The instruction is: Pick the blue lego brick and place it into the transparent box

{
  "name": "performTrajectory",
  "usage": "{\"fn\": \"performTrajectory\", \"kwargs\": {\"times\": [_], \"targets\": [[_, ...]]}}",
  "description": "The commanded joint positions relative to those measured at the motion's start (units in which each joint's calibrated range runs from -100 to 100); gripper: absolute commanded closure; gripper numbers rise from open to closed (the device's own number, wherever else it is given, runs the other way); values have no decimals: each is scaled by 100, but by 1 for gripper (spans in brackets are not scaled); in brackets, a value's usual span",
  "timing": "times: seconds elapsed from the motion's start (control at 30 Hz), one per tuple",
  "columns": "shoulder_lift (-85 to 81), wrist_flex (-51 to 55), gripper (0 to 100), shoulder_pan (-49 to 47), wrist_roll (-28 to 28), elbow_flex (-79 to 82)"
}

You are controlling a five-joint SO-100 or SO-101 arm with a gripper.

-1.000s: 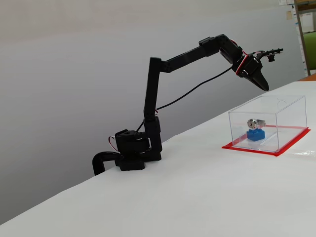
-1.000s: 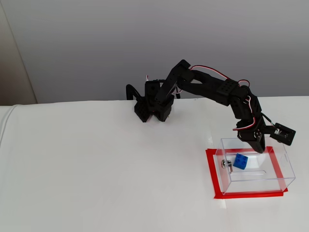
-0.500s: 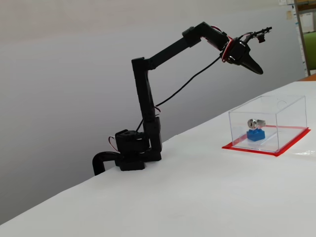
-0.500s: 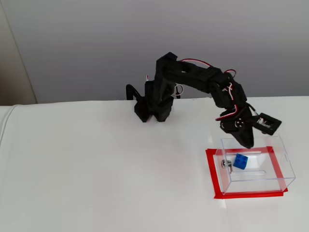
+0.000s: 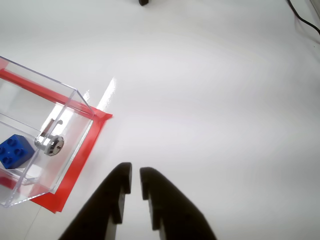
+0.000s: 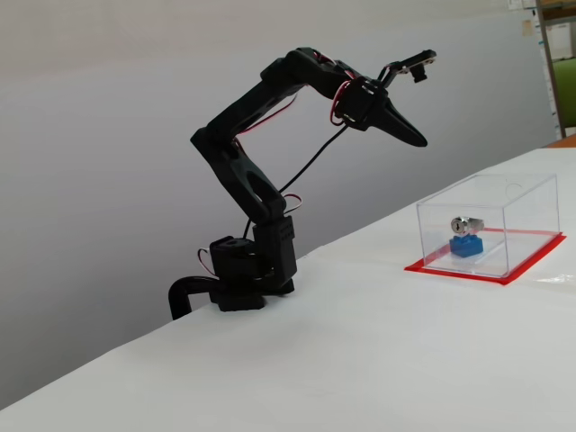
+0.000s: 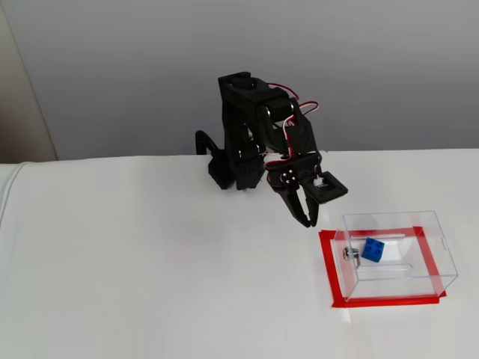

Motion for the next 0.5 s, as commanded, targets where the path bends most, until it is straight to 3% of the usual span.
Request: {"fn": "performTrajectory", "kwargs": {"times": [0.0,0.27,0.47], "targets": [[-580,-89,98,652,-22,220],[-1709,-89,98,1901,-27,1160],[-2863,-89,98,2256,-320,2634]]}}
